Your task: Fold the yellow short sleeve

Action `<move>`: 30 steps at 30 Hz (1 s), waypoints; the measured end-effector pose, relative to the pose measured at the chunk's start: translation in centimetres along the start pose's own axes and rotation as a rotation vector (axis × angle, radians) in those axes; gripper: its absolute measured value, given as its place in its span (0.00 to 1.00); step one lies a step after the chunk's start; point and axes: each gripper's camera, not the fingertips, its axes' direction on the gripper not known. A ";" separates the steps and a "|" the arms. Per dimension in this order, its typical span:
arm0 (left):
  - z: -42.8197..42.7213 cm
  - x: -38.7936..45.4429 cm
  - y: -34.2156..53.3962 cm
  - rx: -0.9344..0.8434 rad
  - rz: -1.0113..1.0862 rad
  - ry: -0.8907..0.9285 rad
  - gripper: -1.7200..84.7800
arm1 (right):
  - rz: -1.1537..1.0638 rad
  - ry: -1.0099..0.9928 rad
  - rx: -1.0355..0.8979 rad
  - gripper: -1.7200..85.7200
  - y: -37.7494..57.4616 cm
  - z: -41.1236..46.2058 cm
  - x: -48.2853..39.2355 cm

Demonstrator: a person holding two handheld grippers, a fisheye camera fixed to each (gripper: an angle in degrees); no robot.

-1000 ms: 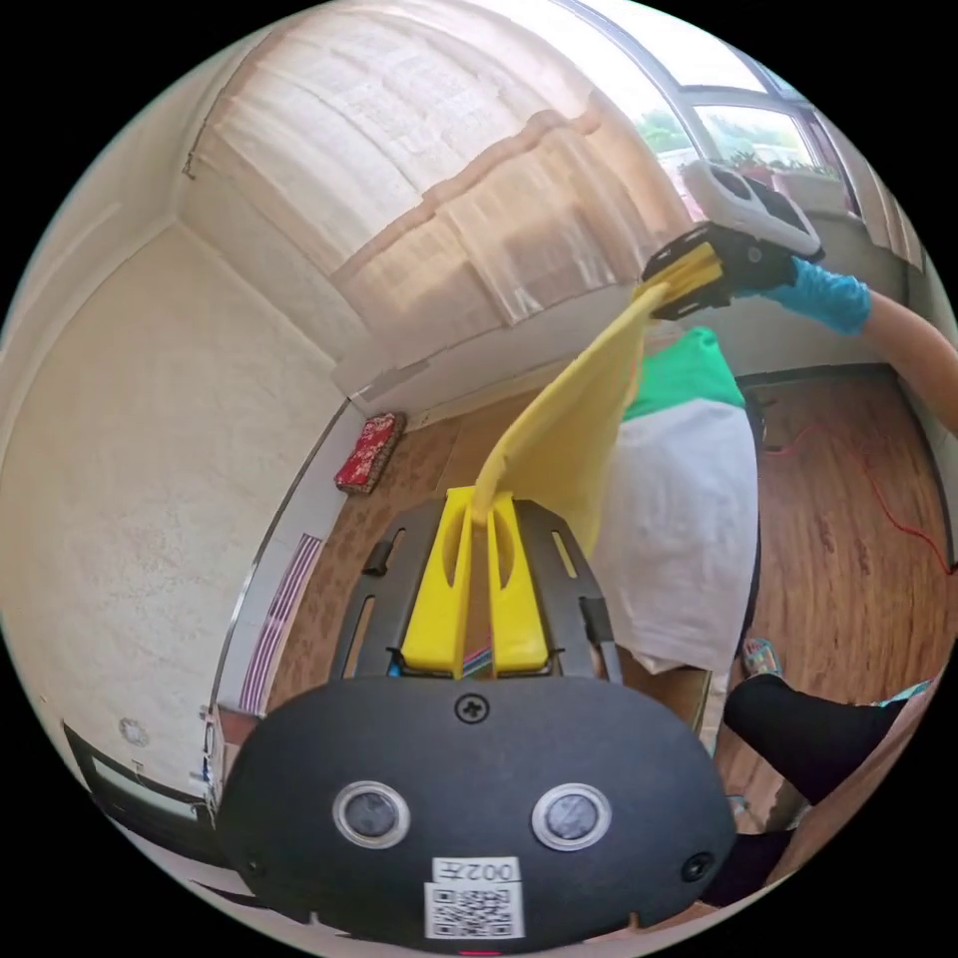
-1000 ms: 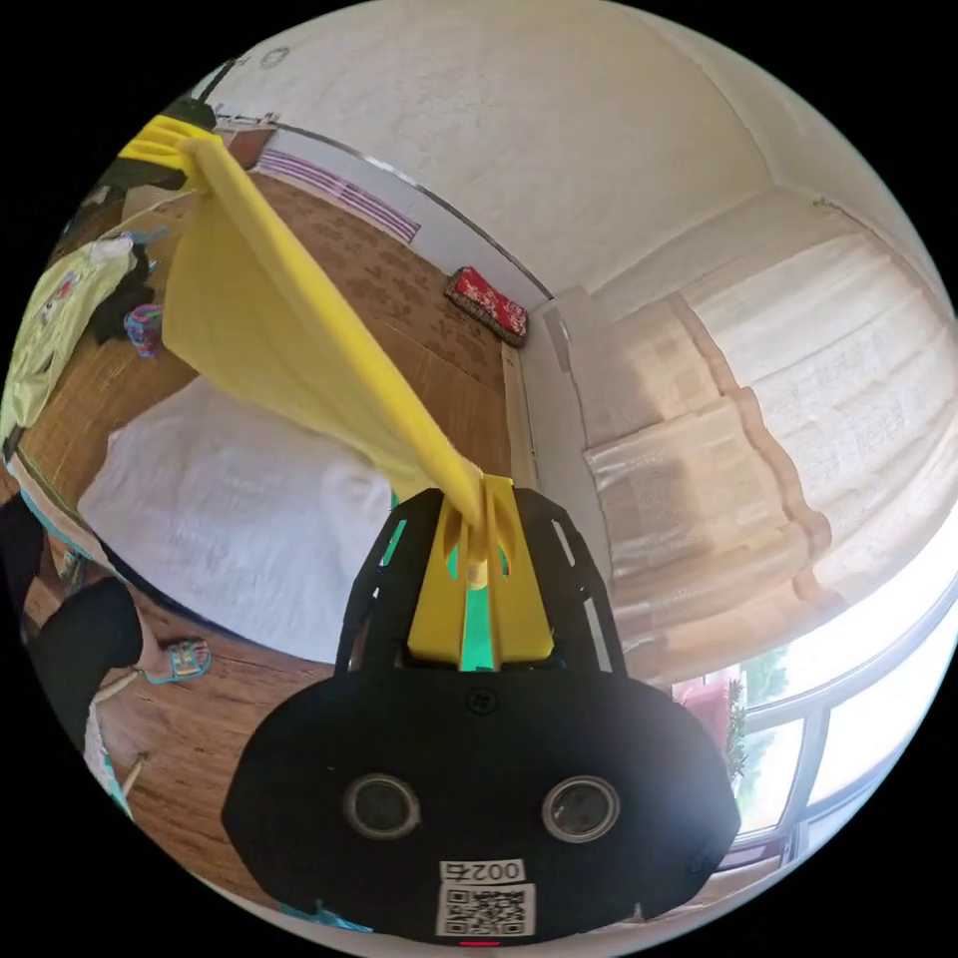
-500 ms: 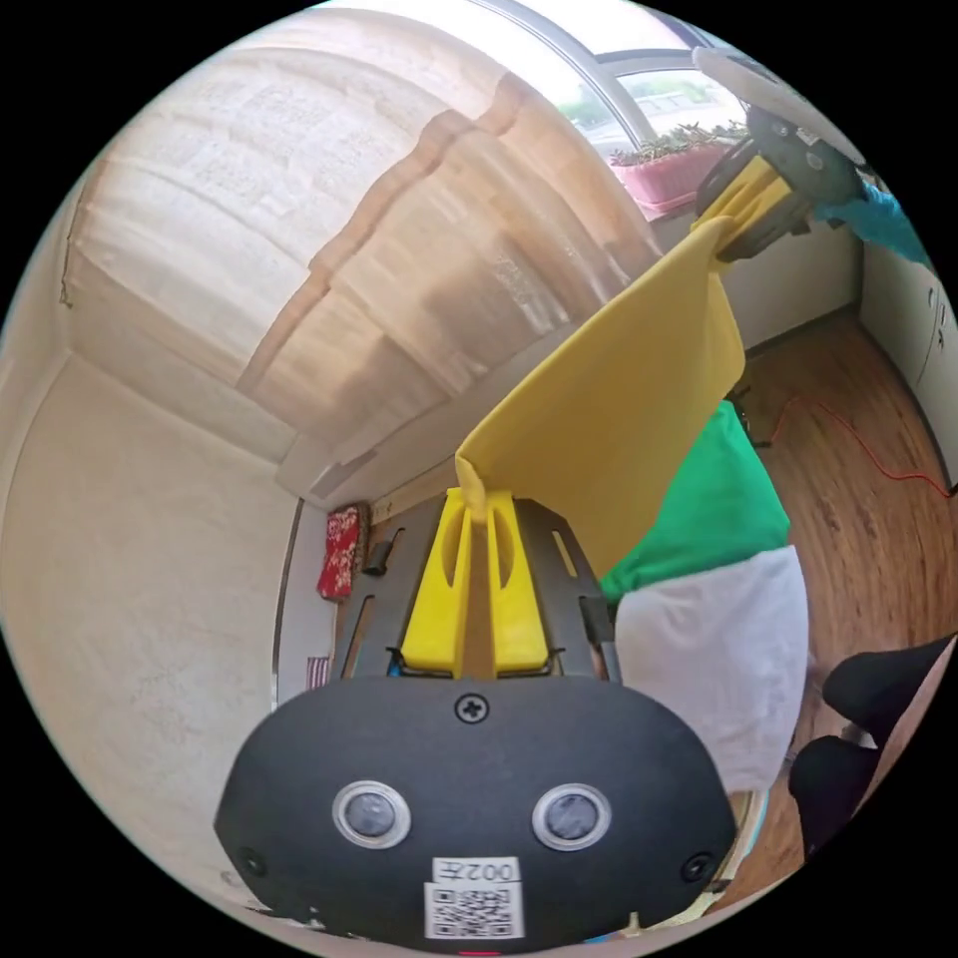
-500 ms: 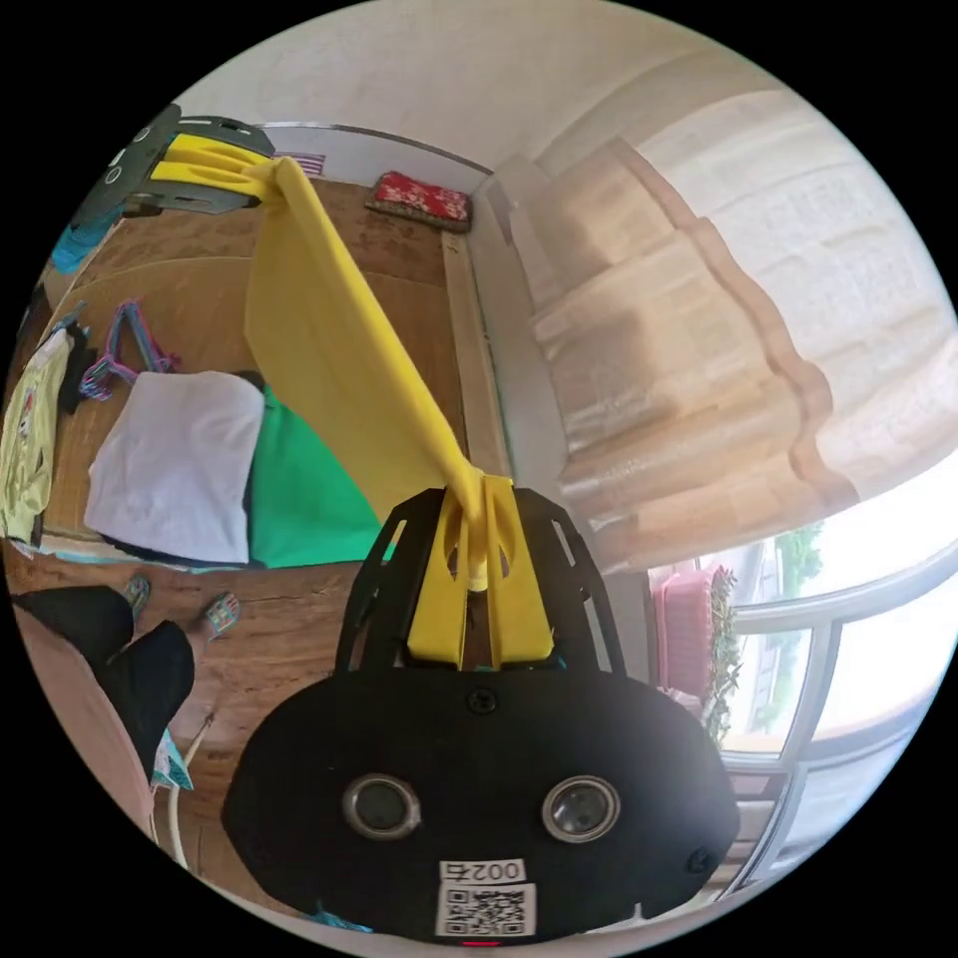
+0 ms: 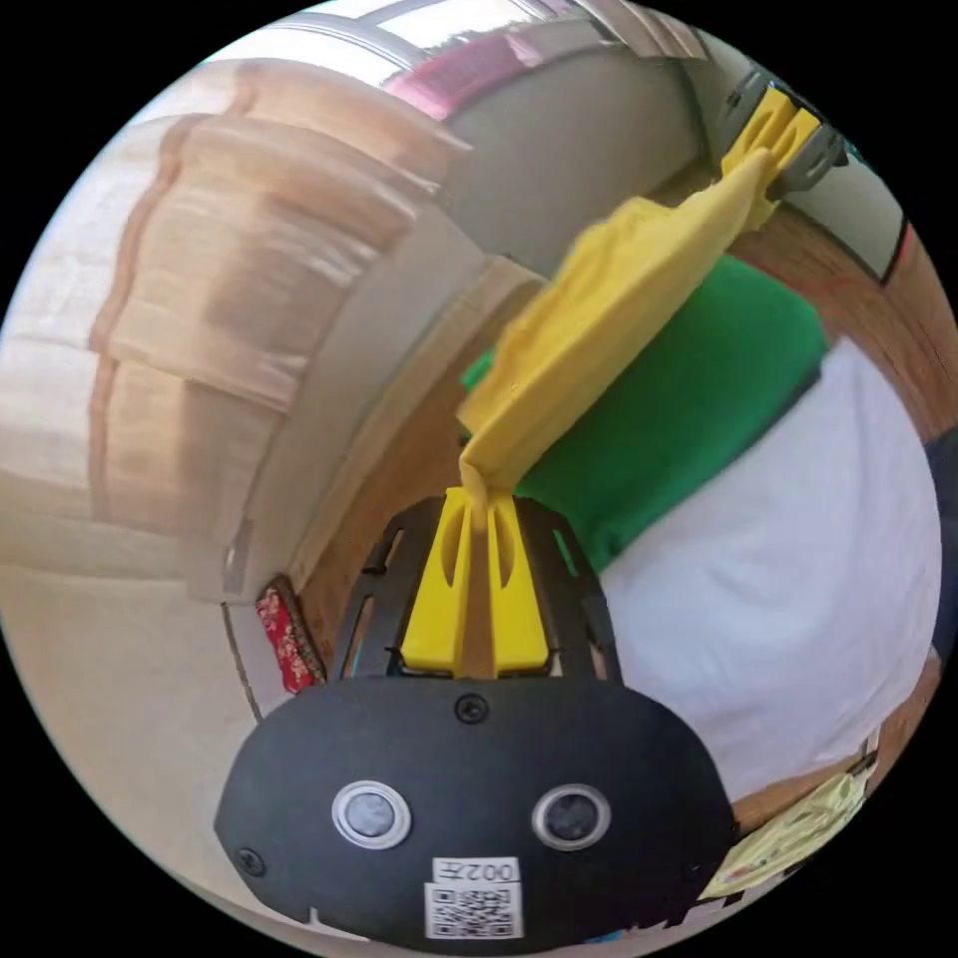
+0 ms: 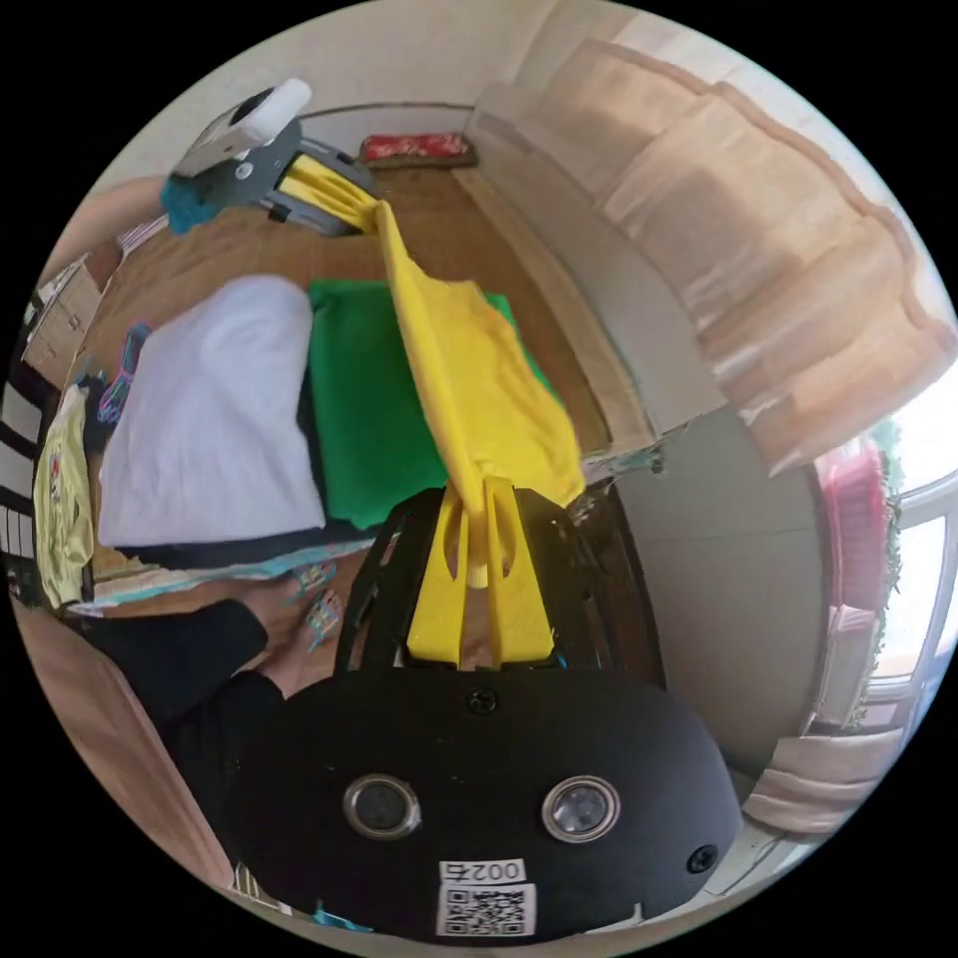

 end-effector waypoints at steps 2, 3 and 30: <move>1.2 0.2 1.5 0.019 0.035 0.044 0.01 | 0.023 -0.011 0.014 0.02 0.9 0.9 -0.7; 1.2 -0.1 1.8 0.034 0.035 0.050 0.01 | 0.047 -0.008 0.029 0.02 1.2 1.0 -0.7; 1.5 -9.8 11.0 -0.018 -0.358 0.267 0.01 | 0.072 -0.205 -0.011 0.09 9.1 4.2 -3.2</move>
